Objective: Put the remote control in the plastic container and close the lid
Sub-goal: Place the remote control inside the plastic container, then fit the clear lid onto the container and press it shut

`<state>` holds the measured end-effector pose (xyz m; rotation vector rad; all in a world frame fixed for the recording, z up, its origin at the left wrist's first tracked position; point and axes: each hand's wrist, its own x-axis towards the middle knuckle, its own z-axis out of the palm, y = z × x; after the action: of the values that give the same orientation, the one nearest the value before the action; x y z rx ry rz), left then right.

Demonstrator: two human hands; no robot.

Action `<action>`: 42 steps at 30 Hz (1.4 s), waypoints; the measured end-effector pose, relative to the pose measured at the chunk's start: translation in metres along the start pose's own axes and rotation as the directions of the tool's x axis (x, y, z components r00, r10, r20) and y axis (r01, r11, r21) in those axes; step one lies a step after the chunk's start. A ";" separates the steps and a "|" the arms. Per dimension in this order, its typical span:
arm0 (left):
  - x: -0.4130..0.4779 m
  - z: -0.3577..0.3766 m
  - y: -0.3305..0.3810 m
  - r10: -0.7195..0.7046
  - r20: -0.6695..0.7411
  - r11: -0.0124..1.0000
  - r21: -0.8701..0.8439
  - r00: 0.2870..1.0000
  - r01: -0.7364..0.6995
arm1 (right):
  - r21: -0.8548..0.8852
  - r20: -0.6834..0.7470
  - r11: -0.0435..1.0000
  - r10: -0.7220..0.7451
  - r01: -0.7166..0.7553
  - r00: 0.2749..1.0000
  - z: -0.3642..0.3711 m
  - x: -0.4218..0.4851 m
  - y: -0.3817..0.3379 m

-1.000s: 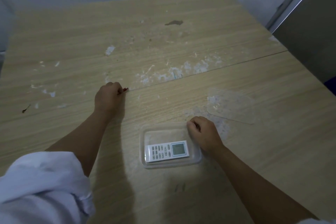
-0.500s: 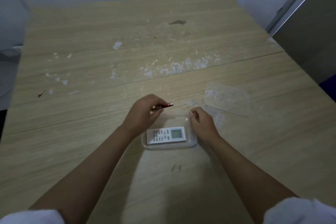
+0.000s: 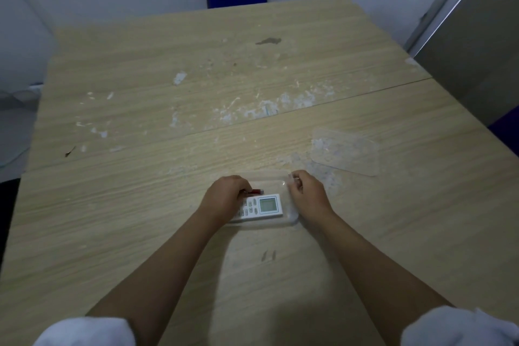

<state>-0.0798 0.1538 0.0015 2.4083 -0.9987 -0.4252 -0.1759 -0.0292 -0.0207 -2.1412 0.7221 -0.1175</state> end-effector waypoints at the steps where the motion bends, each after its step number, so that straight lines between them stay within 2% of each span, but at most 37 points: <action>1: 0.000 0.000 0.000 -0.006 0.002 1.000 0.001 1.000 0.006 | 0.002 0.000 1.000 0.005 -0.005 1.000 0.000 0.000 0.001; 5: -0.001 0.002 0.001 -0.038 0.006 0.999 0.034 0.999 0.037 | 0.025 0.017 0.999 0.025 -0.025 1.000 -0.001 0.001 0.002; 10: 0.004 0.005 0.019 -0.021 -0.248 1.000 -0.001 0.969 0.022 | 0.062 0.018 0.996 0.060 -0.061 0.998 -0.015 0.006 0.006; 14: 0.028 0.007 0.047 0.001 -0.338 1.000 -0.029 0.941 -0.011 | -0.063 -0.122 0.996 0.060 -0.068 0.991 -0.051 0.024 0.023; 18: 0.053 0.018 0.067 -0.044 -0.308 0.999 -0.030 0.950 0.037 | -0.187 -0.292 0.965 0.122 -0.182 0.949 -0.094 0.044 0.049; 21: 0.068 0.029 0.078 -0.096 -0.237 0.995 -0.026 0.967 0.092 | -0.201 -0.410 0.923 0.225 -0.328 0.884 -0.121 0.057 0.065; 23: 0.074 0.035 0.083 -0.131 -0.208 0.991 -0.024 0.969 0.129 | -0.185 -0.438 0.901 0.283 -0.393 0.853 -0.132 0.065 0.074; 31: 0.080 0.046 0.082 -0.183 -0.202 0.983 -0.014 0.962 0.184 | -0.160 -0.361 0.844 0.433 -0.512 0.826 -0.142 0.083 0.084; 35: 0.074 0.040 0.078 -0.170 -0.245 0.985 -0.044 0.954 0.164 | -0.058 -0.323 0.830 0.510 -0.555 0.797 -0.146 0.088 0.084; 38: 0.069 0.031 0.074 -0.184 -0.298 0.982 -0.088 0.937 0.165 | 0.079 -0.260 0.858 0.509 -0.507 0.820 -0.145 0.085 0.076; 42: 0.058 0.019 0.068 -0.263 -0.356 0.952 -0.245 0.897 0.182 | 0.291 -0.196 0.878 0.443 -0.380 0.875 -0.131 0.074 0.051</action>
<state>-0.0878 0.0643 0.0183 2.2999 -0.4806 -0.1119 -0.1805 -0.1841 0.0116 -1.7085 1.2411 -0.2438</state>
